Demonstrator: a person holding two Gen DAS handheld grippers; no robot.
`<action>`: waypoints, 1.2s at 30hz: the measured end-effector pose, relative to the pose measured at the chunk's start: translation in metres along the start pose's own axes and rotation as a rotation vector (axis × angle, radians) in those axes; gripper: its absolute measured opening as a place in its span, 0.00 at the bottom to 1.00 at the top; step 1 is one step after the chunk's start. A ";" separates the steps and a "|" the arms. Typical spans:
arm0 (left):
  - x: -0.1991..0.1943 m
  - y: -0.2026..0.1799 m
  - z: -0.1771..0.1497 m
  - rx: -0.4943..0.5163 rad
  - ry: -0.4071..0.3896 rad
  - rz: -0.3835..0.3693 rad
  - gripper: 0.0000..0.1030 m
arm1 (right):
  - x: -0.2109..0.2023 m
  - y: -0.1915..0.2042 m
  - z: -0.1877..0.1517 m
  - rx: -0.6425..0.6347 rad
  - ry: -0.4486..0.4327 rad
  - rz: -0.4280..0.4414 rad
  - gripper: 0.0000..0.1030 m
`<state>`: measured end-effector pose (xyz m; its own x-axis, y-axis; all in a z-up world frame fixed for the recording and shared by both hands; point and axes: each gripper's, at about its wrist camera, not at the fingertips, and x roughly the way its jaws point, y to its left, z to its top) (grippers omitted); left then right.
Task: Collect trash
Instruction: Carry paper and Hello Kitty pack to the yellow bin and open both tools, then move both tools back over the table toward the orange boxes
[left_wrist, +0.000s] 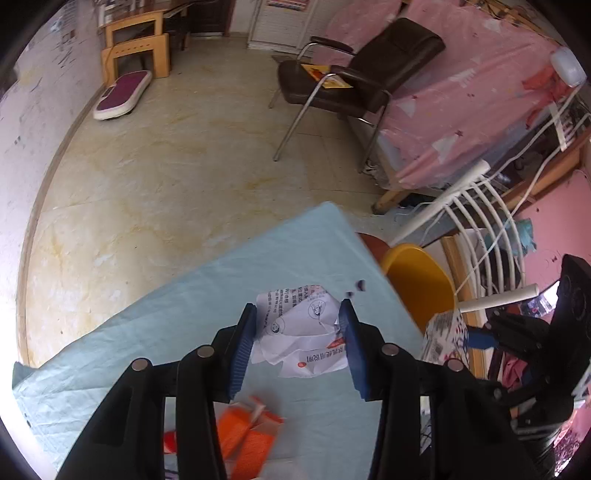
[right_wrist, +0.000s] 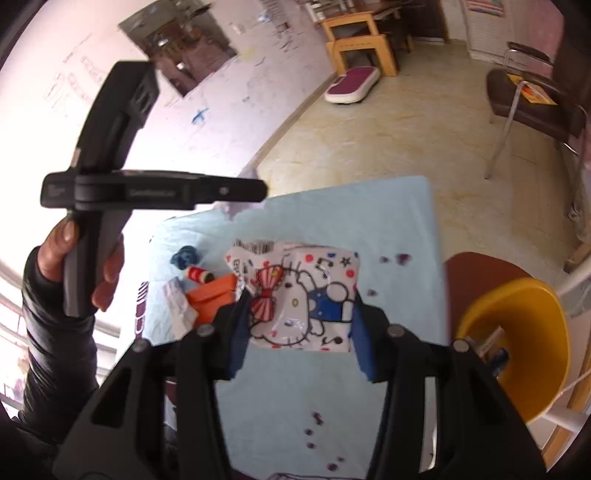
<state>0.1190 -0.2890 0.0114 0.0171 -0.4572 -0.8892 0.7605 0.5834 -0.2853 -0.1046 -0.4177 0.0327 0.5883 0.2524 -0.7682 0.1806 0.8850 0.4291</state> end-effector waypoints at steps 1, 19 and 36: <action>0.007 -0.018 0.003 0.022 0.003 -0.019 0.41 | -0.014 -0.021 -0.007 0.037 -0.022 -0.019 0.45; 0.168 -0.228 0.008 0.274 0.183 0.041 0.66 | -0.018 -0.252 -0.100 0.398 -0.036 -0.311 0.52; 0.024 -0.096 -0.038 0.119 -0.079 0.190 0.83 | -0.028 -0.142 -0.068 0.182 -0.113 -0.173 0.95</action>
<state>0.0218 -0.3305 0.0038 0.2147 -0.4003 -0.8909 0.8098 0.5829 -0.0667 -0.2001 -0.5237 -0.0386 0.6185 0.0493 -0.7842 0.4188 0.8238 0.3820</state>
